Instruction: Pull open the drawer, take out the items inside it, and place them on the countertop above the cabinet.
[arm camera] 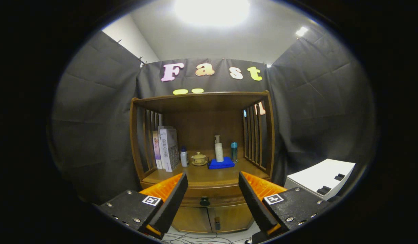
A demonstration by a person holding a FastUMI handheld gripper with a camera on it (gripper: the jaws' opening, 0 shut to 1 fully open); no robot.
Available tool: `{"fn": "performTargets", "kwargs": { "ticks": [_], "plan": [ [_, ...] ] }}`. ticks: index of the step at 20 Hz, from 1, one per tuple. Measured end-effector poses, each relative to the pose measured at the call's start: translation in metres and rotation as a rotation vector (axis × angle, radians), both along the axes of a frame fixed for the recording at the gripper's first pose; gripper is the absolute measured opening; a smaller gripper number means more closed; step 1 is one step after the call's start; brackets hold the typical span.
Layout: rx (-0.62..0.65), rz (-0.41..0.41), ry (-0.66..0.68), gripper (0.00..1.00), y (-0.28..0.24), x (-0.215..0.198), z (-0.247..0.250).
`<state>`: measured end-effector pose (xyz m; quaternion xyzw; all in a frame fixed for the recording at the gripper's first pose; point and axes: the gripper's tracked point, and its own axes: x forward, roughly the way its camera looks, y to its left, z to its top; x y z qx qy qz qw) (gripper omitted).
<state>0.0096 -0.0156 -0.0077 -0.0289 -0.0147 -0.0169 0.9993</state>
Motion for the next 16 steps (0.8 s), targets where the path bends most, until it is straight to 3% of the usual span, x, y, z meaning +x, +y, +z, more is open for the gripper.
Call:
{"fn": "performTargets", "kwargs": {
  "ticks": [6, 16],
  "plan": [
    [-0.053, 0.053, 0.031, 0.94, 0.027, 0.005, -0.019],
    [-0.154, 0.085, 0.048, 0.95, 0.03, 0.035, -0.051]
  ]
}}
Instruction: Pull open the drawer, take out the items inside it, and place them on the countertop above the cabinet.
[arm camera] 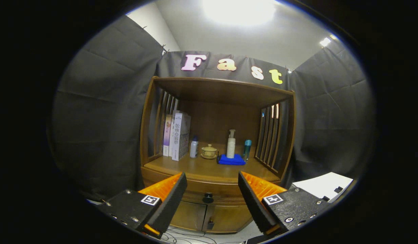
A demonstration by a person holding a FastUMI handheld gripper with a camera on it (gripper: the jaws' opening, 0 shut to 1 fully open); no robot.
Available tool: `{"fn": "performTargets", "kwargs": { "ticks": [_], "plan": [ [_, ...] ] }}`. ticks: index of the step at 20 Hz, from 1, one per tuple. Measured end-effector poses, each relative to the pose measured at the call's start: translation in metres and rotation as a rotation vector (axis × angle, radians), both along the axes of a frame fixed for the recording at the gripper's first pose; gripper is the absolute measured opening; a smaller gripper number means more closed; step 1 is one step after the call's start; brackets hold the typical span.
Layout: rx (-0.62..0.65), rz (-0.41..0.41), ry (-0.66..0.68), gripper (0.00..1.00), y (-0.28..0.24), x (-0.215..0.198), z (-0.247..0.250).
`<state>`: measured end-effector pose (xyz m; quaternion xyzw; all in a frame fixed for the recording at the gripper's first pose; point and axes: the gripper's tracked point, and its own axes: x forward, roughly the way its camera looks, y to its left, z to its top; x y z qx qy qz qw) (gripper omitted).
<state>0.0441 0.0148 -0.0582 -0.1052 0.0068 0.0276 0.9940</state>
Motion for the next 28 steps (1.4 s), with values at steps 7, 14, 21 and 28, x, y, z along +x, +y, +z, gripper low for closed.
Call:
{"fn": "performTargets", "kwargs": {
  "ticks": [7, 14, 21, 28],
  "plan": [
    [0.037, -0.016, 0.123, 0.95, -0.002, 0.071, -0.081],
    [-0.065, -0.082, 0.191, 0.94, -0.01, 0.124, -0.145],
    [0.031, -0.073, 0.257, 0.84, -0.016, 0.153, -0.187],
    [0.048, -0.061, 0.244, 0.49, -0.015, 0.161, -0.194]
  ]
}}
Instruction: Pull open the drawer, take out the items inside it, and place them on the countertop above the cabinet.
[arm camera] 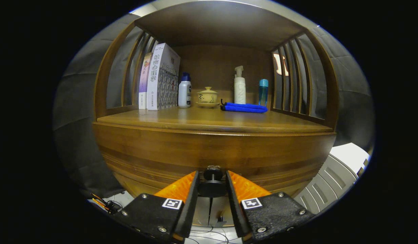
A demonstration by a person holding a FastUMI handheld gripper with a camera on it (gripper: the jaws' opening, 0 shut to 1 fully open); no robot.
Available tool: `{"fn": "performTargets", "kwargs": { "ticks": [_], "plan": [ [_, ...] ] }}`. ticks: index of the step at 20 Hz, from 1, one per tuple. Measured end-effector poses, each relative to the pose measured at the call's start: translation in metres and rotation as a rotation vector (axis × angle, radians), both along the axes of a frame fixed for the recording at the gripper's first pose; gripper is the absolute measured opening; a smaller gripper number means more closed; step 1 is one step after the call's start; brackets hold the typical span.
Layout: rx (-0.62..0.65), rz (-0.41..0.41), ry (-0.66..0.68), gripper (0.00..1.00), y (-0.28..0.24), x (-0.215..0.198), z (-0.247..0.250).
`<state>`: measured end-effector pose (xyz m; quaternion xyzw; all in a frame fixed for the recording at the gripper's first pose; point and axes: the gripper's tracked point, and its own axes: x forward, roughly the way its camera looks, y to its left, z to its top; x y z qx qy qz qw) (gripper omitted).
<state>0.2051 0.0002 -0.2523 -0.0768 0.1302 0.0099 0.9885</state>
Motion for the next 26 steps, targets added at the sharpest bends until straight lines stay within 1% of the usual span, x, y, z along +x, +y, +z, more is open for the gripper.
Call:
{"fn": "performTargets", "kwargs": {
  "ticks": [3, 4, 6, 8, 11, 15, 26],
  "plan": [
    [0.043, -0.008, -0.007, 0.42, -0.001, 0.0, -0.001],
    [0.06, -0.018, -0.012, 0.36, 0.0, 0.0, -0.001],
    [0.073, -0.033, 0.002, 0.27, -0.001, 0.001, -0.002],
    [0.077, -0.034, 0.008, 0.24, -0.001, -0.008, -0.003],
    [0.055, -0.032, 0.003, 0.24, -0.004, -0.025, -0.003],
    [0.077, -0.021, 0.016, 0.23, -0.005, -0.061, -0.002],
    [0.06, -0.008, 0.041, 0.23, -0.008, -0.15, -0.008]
  ]
}}
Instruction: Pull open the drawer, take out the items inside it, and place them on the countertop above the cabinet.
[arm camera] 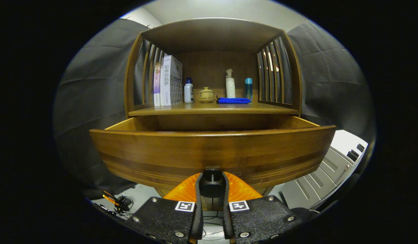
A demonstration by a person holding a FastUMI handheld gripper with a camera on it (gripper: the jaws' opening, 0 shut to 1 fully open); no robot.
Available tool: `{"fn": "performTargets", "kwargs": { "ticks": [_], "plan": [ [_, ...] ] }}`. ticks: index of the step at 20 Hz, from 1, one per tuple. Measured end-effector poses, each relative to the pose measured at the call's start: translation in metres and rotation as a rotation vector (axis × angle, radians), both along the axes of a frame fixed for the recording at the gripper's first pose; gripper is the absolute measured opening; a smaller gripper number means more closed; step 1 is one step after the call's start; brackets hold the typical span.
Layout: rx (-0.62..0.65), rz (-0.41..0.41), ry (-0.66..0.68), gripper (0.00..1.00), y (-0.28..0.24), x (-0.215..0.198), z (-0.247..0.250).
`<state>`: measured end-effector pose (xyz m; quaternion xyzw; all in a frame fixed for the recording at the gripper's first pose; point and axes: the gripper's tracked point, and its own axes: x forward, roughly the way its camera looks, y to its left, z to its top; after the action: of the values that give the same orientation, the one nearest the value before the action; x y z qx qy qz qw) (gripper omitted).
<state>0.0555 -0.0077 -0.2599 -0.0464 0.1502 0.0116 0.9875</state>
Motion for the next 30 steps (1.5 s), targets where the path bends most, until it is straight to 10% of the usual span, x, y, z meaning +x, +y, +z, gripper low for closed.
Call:
{"fn": "performTargets", "kwargs": {
  "ticks": [9, 19, 30],
  "plan": [
    [-0.004, 0.018, 0.013, 0.23, 0.006, -0.035, -0.007],
    [0.031, 0.148, -0.069, 0.95, 0.039, -0.057, 0.047],
    [-0.043, 0.026, 0.074, 0.95, 0.04, 0.013, 0.119]
  ]
}}
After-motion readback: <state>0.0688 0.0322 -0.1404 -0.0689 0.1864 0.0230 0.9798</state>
